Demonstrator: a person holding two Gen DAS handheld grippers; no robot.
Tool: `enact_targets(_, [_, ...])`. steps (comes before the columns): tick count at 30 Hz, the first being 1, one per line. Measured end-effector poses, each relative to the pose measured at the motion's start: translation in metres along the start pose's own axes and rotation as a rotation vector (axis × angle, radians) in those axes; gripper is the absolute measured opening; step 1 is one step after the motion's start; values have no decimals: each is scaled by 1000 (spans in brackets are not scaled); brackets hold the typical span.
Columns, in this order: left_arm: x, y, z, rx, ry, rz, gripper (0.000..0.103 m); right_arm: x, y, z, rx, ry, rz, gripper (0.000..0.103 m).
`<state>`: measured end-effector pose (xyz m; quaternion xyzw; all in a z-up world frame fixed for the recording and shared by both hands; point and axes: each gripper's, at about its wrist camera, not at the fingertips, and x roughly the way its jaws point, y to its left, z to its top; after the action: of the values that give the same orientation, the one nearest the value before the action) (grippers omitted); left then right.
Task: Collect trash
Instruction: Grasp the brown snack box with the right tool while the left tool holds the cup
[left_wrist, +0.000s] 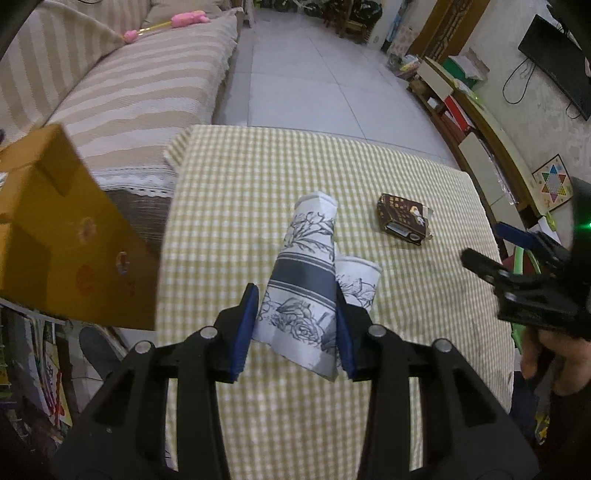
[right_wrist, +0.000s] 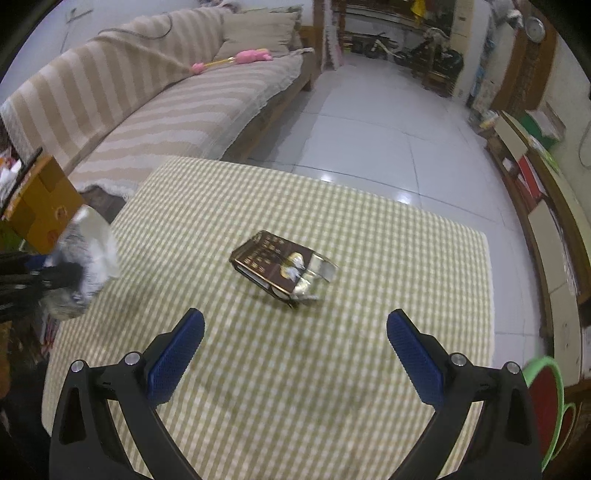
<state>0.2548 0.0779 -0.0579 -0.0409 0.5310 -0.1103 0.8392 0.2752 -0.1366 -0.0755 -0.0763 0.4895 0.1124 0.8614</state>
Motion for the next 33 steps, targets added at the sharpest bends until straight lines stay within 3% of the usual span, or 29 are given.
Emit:
enact_targets(9, [-16,16,-15,-44,-23,-4,37,47,20,20,-114,53,-40,95])
enact_targets(22, [-8,37,-14,-107,-34,22,37,98,24,32,-168,110,-63,94])
enact_targets(33, [12,37,7,-132,-41,36,37,113,14,26,-171,118,-82,82])
